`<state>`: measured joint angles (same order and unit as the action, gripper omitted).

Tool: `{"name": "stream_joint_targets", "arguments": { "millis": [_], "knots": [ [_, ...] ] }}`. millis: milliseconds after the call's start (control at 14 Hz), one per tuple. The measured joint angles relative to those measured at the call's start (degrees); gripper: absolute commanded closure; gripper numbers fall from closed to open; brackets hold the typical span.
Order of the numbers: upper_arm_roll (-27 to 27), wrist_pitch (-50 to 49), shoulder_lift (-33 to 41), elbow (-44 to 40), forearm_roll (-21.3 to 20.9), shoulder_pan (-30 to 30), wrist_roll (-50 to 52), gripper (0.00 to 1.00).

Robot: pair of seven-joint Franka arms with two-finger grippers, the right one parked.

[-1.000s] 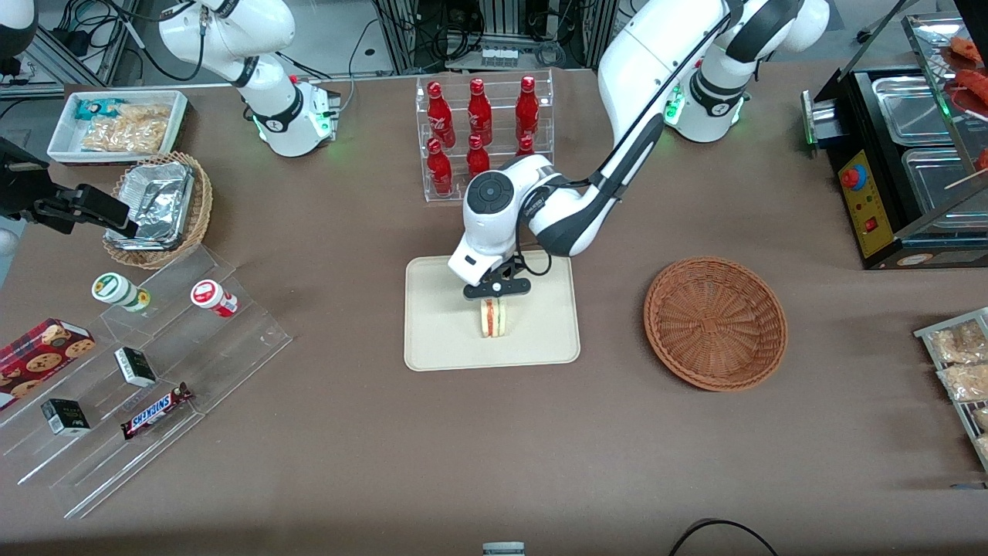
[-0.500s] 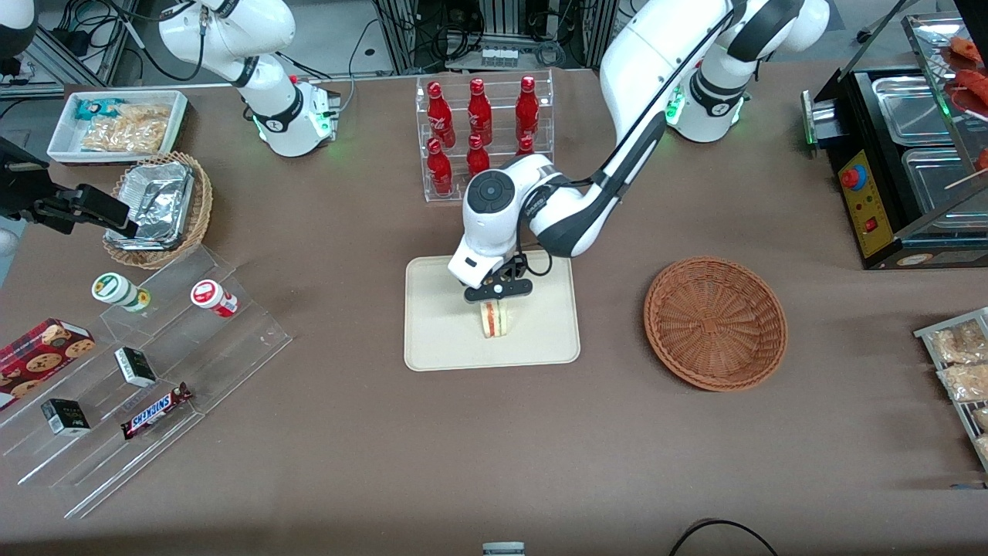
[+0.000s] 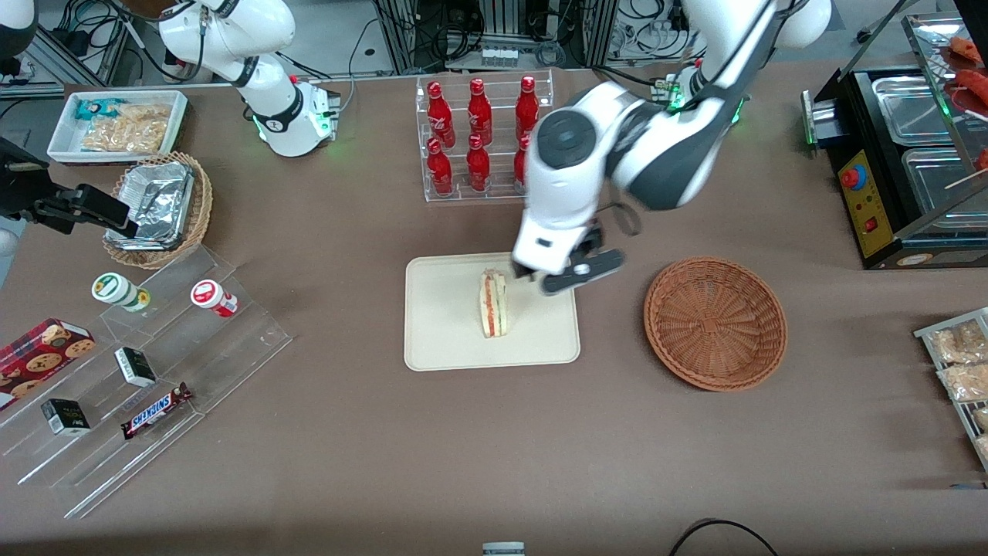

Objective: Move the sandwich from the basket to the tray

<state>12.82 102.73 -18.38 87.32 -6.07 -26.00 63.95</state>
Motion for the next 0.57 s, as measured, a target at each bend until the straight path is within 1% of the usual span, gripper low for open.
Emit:
{"name": "stream_joint_targets", "arguments": {
  "millis": [214,286,571],
  "knots": [
    [-0.2,-6.4,5.4,0.5,0.4,6.0,-0.4,0.00],
    [-0.2,-8.2,6.7,0.7,0.5,8.2,-1.9,0.00],
    [-0.4,-14.8,11.2,1.7,0.6,16.7,-13.5,0.00]
  ]
}}
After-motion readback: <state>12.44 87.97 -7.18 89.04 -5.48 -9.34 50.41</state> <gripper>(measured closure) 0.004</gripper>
